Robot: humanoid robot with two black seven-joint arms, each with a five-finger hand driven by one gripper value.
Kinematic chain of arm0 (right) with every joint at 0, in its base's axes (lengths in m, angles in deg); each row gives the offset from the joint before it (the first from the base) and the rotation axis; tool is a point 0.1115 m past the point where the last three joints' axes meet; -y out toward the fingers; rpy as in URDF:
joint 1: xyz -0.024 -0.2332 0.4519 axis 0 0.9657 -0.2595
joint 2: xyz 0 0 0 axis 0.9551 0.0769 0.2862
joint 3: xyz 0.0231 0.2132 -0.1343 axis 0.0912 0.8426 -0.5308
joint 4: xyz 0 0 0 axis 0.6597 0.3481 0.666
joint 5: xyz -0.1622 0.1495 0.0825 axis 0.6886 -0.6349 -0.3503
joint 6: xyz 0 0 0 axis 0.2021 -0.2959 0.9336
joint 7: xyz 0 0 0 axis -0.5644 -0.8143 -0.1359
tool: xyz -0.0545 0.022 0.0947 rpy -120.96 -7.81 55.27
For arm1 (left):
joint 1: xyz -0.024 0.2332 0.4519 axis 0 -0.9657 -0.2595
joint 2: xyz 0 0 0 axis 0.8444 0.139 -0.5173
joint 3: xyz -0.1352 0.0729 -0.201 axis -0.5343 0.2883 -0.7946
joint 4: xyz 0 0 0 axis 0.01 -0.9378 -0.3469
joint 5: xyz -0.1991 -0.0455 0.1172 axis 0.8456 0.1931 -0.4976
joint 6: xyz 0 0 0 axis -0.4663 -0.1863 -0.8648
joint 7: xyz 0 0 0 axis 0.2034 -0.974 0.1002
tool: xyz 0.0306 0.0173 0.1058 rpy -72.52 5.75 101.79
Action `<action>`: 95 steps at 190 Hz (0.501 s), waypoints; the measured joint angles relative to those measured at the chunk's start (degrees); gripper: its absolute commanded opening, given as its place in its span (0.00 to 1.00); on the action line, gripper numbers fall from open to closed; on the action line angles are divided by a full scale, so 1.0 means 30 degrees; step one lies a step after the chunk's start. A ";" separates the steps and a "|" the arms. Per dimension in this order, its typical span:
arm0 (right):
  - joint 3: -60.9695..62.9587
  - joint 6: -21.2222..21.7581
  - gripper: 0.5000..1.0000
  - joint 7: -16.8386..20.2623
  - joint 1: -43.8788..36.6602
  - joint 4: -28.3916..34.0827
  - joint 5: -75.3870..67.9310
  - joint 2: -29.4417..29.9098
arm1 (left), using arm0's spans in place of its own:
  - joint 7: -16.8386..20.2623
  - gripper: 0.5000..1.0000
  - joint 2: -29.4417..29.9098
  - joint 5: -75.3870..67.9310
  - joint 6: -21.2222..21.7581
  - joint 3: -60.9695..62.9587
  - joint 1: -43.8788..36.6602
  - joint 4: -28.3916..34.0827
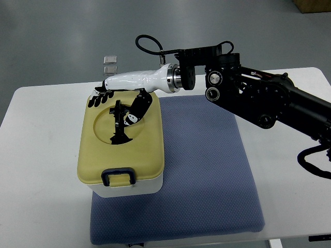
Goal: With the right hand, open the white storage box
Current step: 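Lower the right hand and grasp the black handle on the yellow lid, then lift the yellow lid off the white box with the right hand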
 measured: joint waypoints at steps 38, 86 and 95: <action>-0.0006 -0.0124 0.00 -0.0168 0.0122 -0.0007 0.0324 -0.0008 | 0.0000 1.00 0.0000 0.0000 0.0000 0.0000 0.0001 0.0005; 0.0087 -0.0004 0.00 -0.0243 -0.0063 -0.0006 0.0295 -0.0077 | 0.0000 1.00 0.0000 0.0000 0.0000 0.0016 0.0001 0.0004; 0.0153 0.0079 0.00 -0.0245 -0.0173 0.0002 0.0241 -0.0100 | -0.0002 1.00 0.0000 0.0000 0.0000 0.0017 -0.0001 0.0005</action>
